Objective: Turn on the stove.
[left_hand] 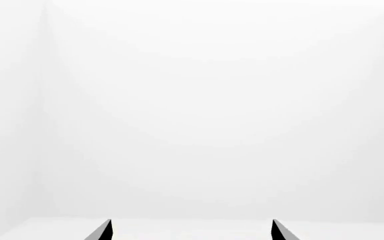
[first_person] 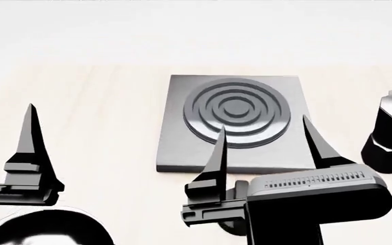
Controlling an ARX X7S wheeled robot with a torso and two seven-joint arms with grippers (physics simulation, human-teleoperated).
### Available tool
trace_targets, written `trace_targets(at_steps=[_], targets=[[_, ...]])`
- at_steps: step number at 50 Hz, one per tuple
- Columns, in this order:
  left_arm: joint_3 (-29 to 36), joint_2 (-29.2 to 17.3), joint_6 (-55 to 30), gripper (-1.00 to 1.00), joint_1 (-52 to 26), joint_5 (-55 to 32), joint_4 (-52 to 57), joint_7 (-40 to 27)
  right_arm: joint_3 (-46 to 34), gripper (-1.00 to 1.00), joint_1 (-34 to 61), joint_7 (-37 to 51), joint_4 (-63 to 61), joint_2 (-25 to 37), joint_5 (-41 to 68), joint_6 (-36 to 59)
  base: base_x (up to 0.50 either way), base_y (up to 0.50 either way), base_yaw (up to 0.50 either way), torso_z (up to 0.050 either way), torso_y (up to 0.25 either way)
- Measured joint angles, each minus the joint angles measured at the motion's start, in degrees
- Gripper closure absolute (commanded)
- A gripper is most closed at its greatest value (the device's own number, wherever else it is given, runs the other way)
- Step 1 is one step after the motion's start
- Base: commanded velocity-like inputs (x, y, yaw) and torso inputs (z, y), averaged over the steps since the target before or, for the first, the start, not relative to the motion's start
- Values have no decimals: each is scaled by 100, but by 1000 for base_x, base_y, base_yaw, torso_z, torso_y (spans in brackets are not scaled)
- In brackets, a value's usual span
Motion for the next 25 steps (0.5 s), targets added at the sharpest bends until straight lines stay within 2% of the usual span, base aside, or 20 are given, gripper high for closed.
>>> trace_targets(at_steps=[5,25], targets=[[6,-13,11,-100,2,-11,-4,-13,-7,-100,-8,10,8,9,11,-21,263,0,0,0,0],[8,-54,23,-100,-11,-74,0,-77,-18,-100,-27,25,303,-31,116,-110,0,0,0,0,0]])
